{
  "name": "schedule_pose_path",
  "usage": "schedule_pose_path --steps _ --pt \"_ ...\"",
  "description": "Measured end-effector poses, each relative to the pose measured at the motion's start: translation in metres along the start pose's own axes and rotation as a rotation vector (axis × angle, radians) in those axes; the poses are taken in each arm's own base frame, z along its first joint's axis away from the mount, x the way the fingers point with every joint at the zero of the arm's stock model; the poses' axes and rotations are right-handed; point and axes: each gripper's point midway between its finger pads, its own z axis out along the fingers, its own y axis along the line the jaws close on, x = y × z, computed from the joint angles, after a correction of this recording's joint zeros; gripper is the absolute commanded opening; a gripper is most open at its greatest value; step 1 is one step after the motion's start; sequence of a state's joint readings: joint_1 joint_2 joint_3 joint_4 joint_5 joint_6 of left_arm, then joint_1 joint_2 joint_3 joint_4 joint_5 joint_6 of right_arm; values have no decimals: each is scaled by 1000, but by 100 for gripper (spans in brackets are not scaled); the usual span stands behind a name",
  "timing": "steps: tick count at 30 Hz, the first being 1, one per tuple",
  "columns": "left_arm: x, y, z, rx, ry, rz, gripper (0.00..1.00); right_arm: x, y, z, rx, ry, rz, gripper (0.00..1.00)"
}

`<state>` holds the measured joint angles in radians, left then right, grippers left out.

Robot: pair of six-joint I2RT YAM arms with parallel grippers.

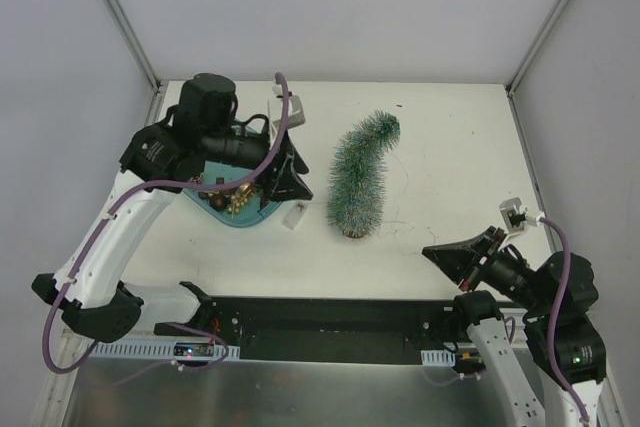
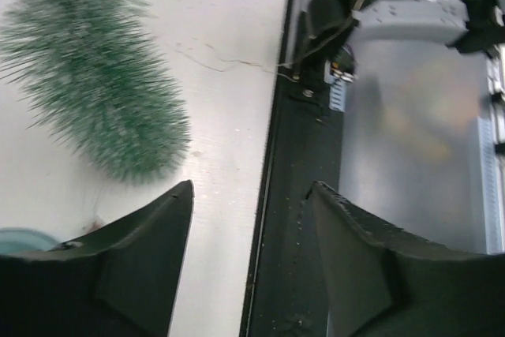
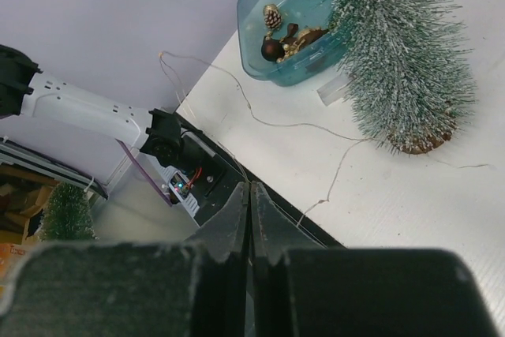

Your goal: Decorate the small christmas tree

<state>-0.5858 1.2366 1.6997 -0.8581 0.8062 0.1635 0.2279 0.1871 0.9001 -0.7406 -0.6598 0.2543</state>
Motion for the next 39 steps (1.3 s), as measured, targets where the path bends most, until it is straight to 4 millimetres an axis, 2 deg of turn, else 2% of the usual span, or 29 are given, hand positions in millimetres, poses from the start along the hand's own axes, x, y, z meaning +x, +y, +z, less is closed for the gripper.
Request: schedule_pose_path --steps 2,6,11,15,17,22,28,31,34,37,38,39 --pt "5 -18 10 99 29 8 75 -1 3 0 -17 0 -7 1" --pt "5 -40 28 233 71 35 82 -1 4 5 -47 1 -9 1" --pt "1 -59 49 287 113 209 83 0 1 14 -72 18 5 1" --pt "9 -87 62 332 143 429 83 -2 -1 22 -90 30 12 1" --pt "12 -94 66 341 150 490 83 -4 0 24 -102 34 9 1" --pt "6 -82 87 277 144 585 81 -6 6 25 -135 35 -7 1" --pt "5 -63 116 214 155 614 79 -7 12 23 -172 38 -28 1" --pt "12 -61 125 222 171 605 72 -6 13 23 -180 42 -32 1" --pt "21 -66 130 244 194 599 51 -6 14 23 -185 44 -33 1" --pt "26 -70 133 258 209 594 16 -5 15 22 -189 44 -36 1" --pt "27 -70 134 258 212 590 10 -5 15 22 -190 43 -40 1" --pt "27 -70 135 255 215 587 8 -5 15 22 -191 42 -41 1"
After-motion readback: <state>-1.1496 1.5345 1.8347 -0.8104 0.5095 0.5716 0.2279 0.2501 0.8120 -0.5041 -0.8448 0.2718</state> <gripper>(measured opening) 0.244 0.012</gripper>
